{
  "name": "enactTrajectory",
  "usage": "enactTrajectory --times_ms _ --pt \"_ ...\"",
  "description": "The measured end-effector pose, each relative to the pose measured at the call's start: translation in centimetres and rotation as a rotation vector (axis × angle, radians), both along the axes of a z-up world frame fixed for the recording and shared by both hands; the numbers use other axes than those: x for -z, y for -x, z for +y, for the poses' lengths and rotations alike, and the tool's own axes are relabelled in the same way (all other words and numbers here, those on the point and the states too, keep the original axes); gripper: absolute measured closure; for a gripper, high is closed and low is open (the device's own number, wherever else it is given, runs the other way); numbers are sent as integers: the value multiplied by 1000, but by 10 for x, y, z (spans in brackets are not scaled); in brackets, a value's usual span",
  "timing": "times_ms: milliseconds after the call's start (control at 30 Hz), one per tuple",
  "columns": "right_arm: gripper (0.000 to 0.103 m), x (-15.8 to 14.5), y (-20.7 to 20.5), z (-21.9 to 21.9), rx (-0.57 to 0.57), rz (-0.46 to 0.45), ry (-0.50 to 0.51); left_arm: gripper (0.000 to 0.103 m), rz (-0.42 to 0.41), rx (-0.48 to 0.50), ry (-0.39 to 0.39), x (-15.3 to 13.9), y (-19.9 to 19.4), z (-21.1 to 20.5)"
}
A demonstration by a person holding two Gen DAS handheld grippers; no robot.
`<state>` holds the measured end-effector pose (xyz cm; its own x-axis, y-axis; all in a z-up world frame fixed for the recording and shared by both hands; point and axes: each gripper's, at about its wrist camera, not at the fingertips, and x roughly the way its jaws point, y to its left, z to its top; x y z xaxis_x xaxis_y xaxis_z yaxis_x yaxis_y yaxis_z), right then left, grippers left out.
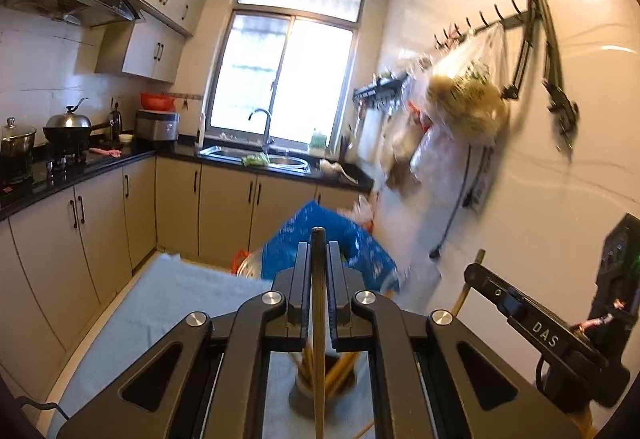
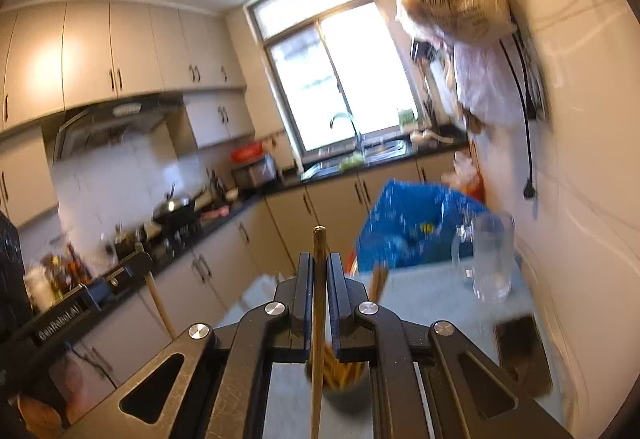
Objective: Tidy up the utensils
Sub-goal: 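Carry the chopstick upright over the black holder and open the left tool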
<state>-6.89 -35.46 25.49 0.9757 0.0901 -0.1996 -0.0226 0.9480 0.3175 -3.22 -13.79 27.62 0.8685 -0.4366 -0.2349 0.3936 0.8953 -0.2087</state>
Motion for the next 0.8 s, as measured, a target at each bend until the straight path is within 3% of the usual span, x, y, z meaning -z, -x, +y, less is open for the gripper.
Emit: enactTrajectory --times_ms 267,567,800 --pt "96 -4 -47 -1 69 -51 64 97 -54 -60 -10 -2 -55 -44" --pt "95 41 -78 -12 51 52 30 97 66 -56 -70 48 -100 -69" --pt "94 63 -87 -19 18 114 -28 94 109 -41 -53 55 -97 -61"
